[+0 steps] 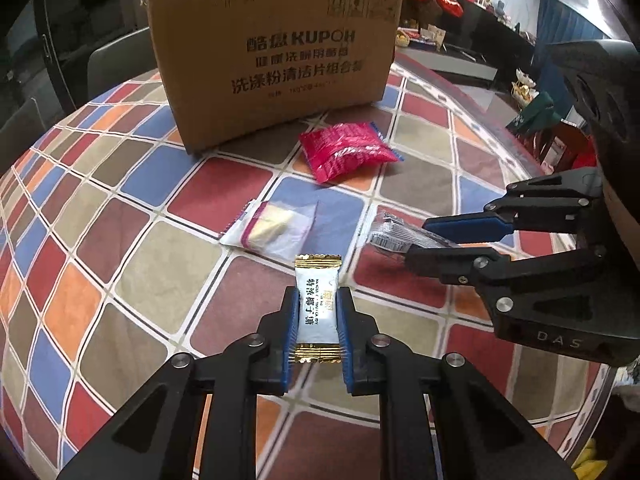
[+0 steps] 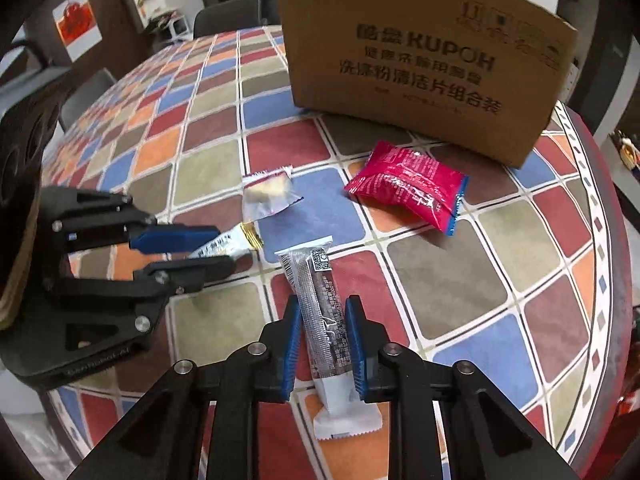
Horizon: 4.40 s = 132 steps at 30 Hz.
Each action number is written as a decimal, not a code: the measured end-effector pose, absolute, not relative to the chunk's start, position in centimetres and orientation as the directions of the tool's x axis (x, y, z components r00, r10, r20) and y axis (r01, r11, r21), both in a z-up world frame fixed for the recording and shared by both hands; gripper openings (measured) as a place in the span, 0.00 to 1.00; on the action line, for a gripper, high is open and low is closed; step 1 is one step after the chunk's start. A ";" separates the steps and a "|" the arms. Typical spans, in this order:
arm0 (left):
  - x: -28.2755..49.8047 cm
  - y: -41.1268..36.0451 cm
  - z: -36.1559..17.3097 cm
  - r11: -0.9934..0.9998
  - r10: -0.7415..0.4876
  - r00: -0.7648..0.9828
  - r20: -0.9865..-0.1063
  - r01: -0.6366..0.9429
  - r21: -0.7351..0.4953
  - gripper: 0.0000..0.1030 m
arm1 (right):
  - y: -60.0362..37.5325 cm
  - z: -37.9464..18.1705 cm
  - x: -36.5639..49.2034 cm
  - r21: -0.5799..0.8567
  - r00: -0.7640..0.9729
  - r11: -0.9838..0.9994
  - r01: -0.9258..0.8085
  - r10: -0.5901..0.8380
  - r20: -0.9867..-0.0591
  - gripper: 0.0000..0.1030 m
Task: Organize snacks
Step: 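Grasp the long grey wrapped bar with the right tool while the left tool grasps a small gold-white bar, then carry the grey bar and gold-white bar into the box and release both, then withdraw both open tools from the box toward the red packet and clear bag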
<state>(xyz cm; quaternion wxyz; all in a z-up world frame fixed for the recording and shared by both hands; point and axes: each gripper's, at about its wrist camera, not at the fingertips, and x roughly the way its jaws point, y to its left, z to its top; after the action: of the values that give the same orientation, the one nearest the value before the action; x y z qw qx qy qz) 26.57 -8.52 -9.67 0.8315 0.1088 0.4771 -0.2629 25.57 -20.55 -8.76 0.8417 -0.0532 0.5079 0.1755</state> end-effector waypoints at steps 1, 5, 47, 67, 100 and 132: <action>26.3 -8.5 -9.3 0.838 -0.343 0.411 -0.845 0.540 -0.078 0.18 | -20.7 -8.5 25.4 0.095 0.428 0.935 -0.342 0.245 -0.870 0.22; 25.7 -8.4 -8.0 0.840 -0.369 0.432 -0.823 0.534 -0.097 0.18 | -21.1 -7.4 24.8 0.109 0.453 0.939 -0.326 0.257 -0.854 0.22; 32.5 -9.7 8.5 0.881 -0.380 0.710 -0.593 0.473 0.000 0.19 | -25.2 8.5 29.9 0.186 0.751 0.967 -0.177 0.254 -0.609 0.22; 41.9 -11.2 8.9 0.908 -0.328 0.693 -0.642 0.419 -0.012 0.19 | -25.9 9.6 40.0 0.147 0.723 0.981 -0.131 0.195 -0.662 0.22; 32.8 -8.6 6.4 0.932 -0.262 0.755 -0.602 0.359 0.045 0.51 | -24.0 6.0 32.4 0.103 0.776 0.983 -0.149 0.181 -0.604 0.55; 30.3 -8.1 -8.9 0.968 -0.204 0.527 -0.825 0.235 -0.090 0.56 | -24.4 -6.0 29.2 0.163 0.638 0.983 -0.088 0.181 -0.748 0.70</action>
<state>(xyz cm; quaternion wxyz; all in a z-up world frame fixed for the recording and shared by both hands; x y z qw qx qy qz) 30.34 -8.11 -8.88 0.8736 0.0163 0.4698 -0.1257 29.18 -24.35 -6.02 0.9034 0.0556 0.4186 0.0744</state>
